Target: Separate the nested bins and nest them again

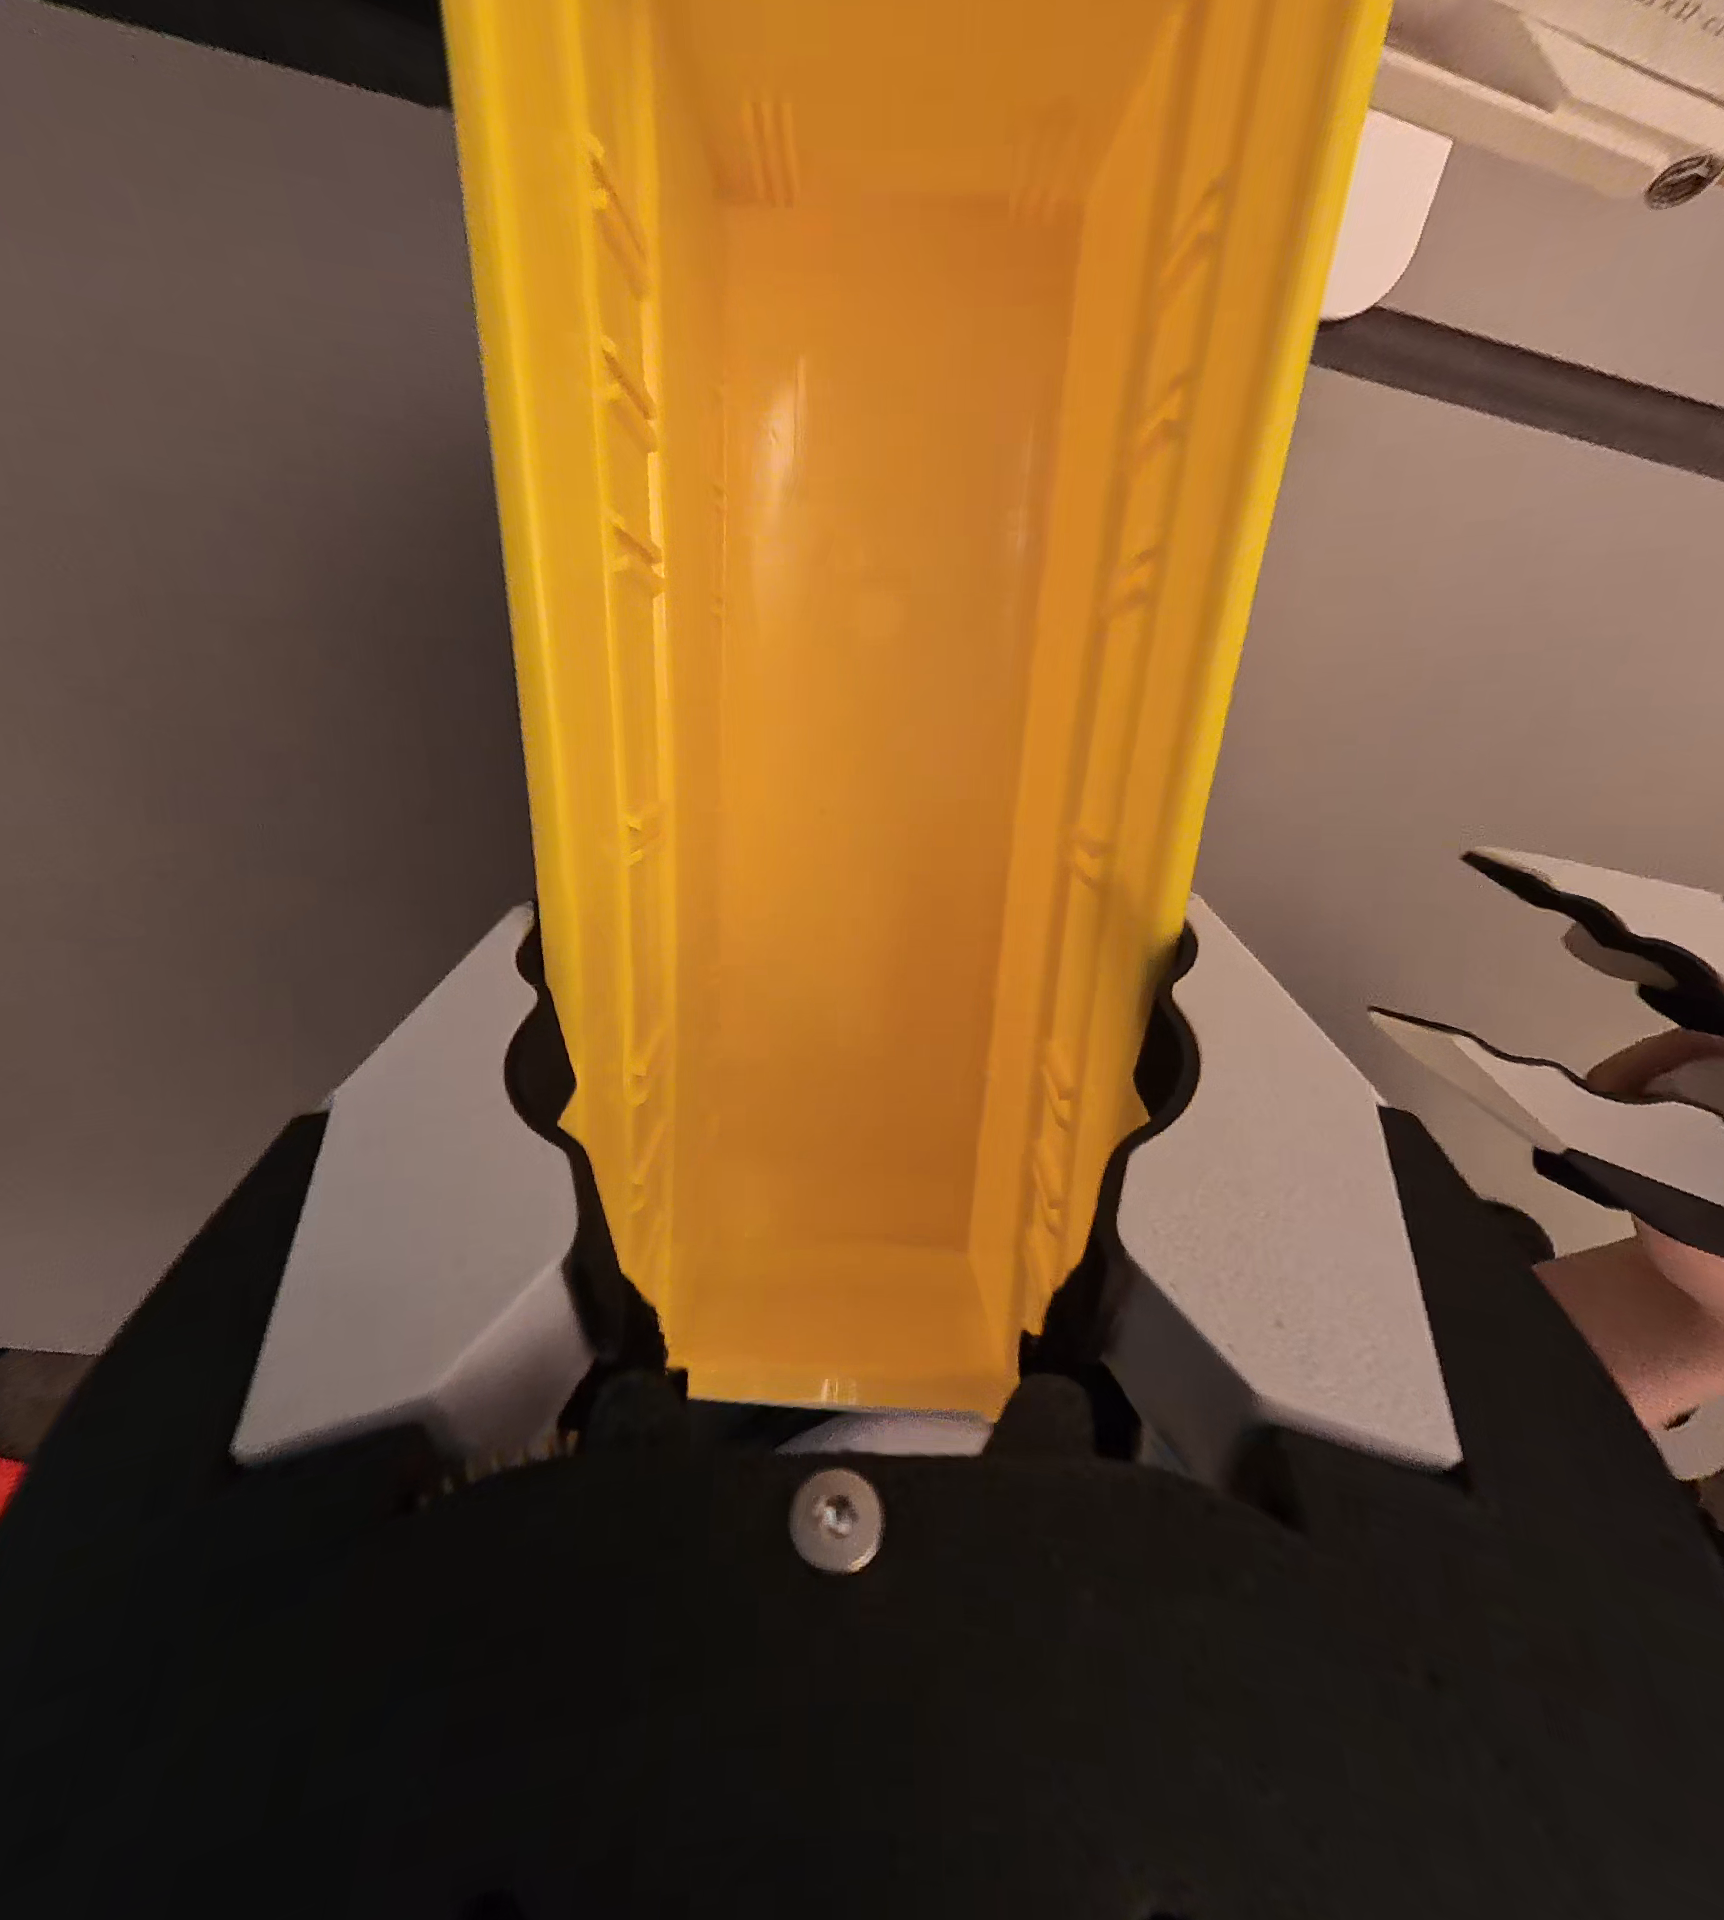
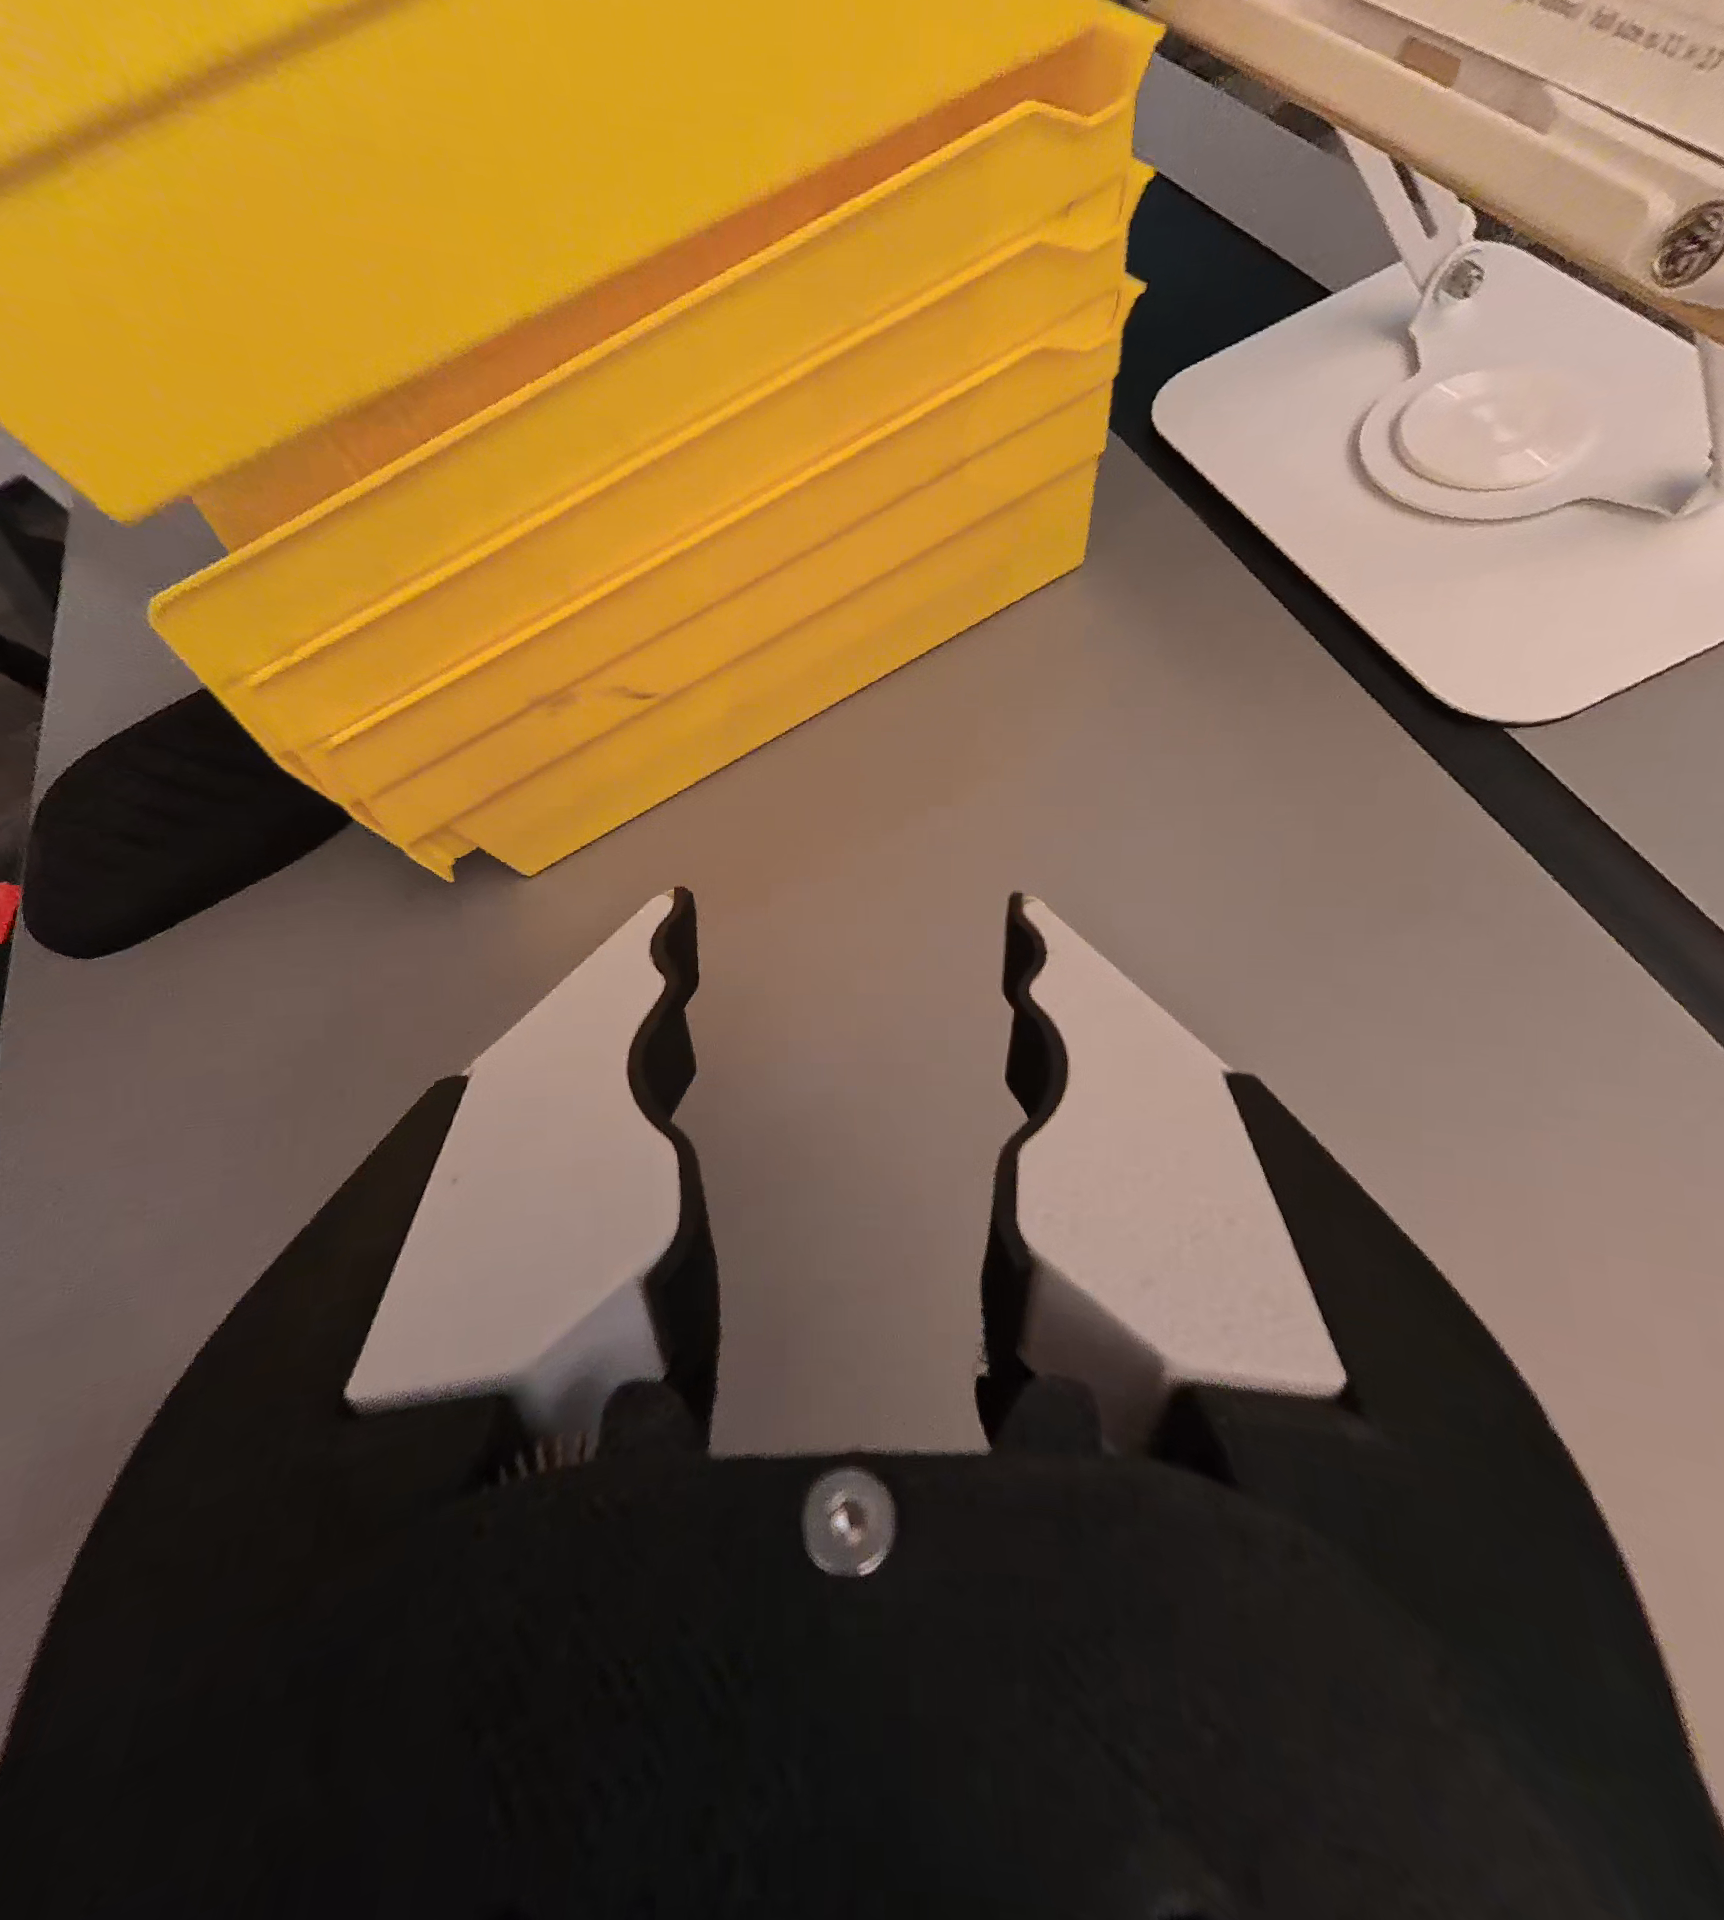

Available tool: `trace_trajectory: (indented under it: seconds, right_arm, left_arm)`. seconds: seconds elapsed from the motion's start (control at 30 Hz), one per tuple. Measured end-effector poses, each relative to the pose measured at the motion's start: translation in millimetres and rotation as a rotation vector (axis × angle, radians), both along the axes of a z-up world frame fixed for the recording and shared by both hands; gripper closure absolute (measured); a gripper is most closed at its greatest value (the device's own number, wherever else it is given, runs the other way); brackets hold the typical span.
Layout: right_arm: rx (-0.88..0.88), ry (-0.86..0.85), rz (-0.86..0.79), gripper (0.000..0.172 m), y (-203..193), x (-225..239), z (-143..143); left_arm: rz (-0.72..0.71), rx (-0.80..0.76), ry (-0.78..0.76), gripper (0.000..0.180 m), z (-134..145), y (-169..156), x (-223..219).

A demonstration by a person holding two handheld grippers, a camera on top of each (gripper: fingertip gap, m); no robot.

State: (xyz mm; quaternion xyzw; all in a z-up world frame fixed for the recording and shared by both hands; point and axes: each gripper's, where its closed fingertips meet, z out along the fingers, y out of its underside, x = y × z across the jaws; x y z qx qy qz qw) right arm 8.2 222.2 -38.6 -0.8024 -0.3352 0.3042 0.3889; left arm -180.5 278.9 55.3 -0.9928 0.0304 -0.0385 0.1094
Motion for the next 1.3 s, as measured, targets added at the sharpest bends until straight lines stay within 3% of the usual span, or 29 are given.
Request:
trace_trajectory:
  seconds: [0.03, 0.3, 0.8, 1.03, 1.3]
  right_arm:
    - [0.005, 0.001, -0.001, 0.112, 0.2, 0.0, 1.2]
    - [0.005, 0.02, -0.007, 0.112, -0.1, 5.9, 4.1]
    - [-0.008, -0.014, 0.014, 0.112, -3.1, 3.7, -5.0]
    - [-0.032, -0.084, 0.029, 0.112, -6.2, 2.4, -18.9]
    - [-0.061, -0.162, 0.064, 0.112, -12.8, -0.5, -35.2]
  left_arm:
    - [-0.001, -0.008, 0.0, 0.068, -2.4, -1.1, 0.4]
    - [-0.03, 0.002, 0.09, 0.068, -4.0, -4.9, 2.1]
    - [-0.05, -0.05, 0.164, 0.065, -39.1, -3.1, 8.6]
    - [-0.075, 0.041, 0.158, 0.063, -48.7, 0.9, 6.8]
    - [-0.031, 0.155, 0.04, 0.065, -65.3, 5.3, -0.5]
